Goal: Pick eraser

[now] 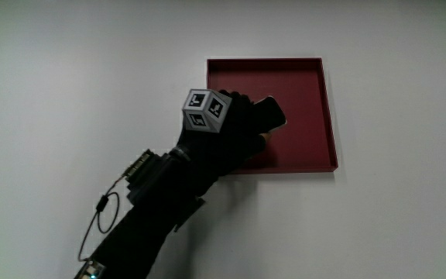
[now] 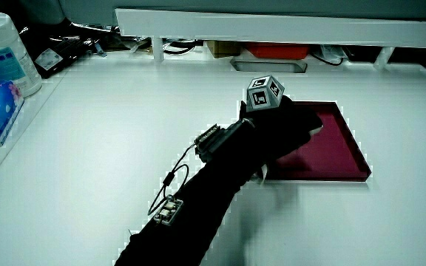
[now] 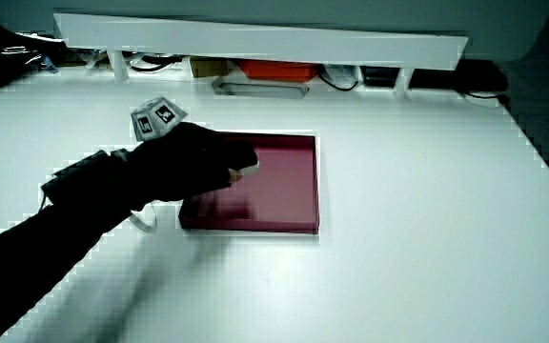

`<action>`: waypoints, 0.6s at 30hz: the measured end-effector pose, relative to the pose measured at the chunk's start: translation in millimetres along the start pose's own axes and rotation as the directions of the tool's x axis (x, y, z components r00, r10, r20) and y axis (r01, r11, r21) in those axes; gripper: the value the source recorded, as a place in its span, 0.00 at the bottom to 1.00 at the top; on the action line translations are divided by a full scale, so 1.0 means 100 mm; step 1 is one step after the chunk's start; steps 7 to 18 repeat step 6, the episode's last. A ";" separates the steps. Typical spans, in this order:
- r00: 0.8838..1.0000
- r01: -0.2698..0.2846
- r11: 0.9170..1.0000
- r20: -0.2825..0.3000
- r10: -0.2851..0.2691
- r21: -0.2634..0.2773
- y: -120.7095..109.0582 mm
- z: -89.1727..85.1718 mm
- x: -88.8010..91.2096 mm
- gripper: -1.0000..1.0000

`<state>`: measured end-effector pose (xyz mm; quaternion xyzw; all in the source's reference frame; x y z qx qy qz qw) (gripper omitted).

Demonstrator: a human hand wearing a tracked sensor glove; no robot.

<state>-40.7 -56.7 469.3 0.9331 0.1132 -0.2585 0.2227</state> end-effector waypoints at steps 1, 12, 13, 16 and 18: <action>1.000 0.017 1.000 -0.012 -0.017 0.007 -0.02 0.07 0.01 1.00; 0.999 0.034 0.997 0.001 -0.034 0.072 -0.13 0.35 -0.08 1.00; 0.999 0.034 0.997 0.001 -0.034 0.072 -0.13 0.35 -0.08 1.00; 0.999 0.034 0.997 0.001 -0.034 0.072 -0.13 0.35 -0.08 1.00; 0.999 0.034 0.997 0.001 -0.034 0.072 -0.13 0.35 -0.08 1.00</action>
